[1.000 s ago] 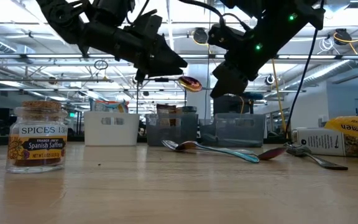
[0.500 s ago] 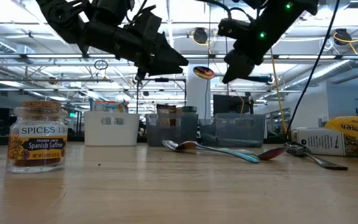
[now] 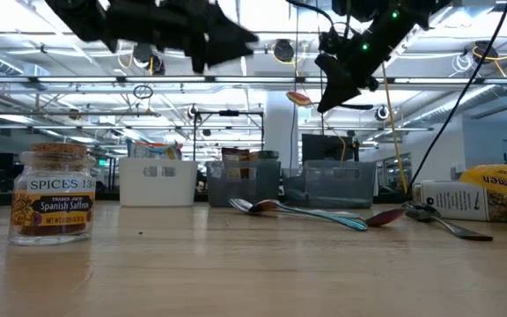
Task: Pick & Place Food Item
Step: Put the middle purple spoon into the right black bin
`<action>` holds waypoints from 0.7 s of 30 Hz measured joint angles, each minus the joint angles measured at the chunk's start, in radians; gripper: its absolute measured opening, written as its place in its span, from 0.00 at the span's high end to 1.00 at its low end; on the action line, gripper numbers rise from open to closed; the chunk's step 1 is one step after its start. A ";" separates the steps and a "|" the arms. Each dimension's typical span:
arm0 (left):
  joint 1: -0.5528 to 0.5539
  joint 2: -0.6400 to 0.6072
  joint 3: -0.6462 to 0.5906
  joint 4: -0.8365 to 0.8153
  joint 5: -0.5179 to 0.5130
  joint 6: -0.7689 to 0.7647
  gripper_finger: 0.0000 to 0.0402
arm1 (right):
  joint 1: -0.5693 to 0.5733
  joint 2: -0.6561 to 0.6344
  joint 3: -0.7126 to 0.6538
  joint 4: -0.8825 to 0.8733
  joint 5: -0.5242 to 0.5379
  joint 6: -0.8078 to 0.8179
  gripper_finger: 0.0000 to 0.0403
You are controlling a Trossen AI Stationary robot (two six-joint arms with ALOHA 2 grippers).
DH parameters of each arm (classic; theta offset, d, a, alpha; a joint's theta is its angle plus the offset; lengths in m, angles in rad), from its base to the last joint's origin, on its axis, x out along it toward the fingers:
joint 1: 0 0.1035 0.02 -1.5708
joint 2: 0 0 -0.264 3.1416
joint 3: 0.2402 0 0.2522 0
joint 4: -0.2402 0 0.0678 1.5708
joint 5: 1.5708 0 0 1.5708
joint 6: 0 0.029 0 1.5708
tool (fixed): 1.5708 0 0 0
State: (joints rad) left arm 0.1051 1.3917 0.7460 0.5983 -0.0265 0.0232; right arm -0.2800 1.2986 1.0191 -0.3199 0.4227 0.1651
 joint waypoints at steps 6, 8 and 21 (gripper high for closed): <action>0.002 -0.149 0.000 -0.079 -0.003 0.025 0.50 | -0.113 0.016 0.000 0.018 -0.128 0.041 1.00; 0.005 -0.190 0.000 -0.115 -0.006 0.025 0.51 | -0.141 0.032 0.000 0.022 -0.145 0.041 1.00; 0.008 -0.268 0.000 -0.245 -0.027 0.001 0.52 | -0.275 0.191 0.000 0.131 -0.324 0.057 0.99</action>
State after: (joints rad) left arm 0.1127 1.1233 0.7460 0.3538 -0.0536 0.0242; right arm -0.5551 1.4901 1.0189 -0.1888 0.0988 0.2219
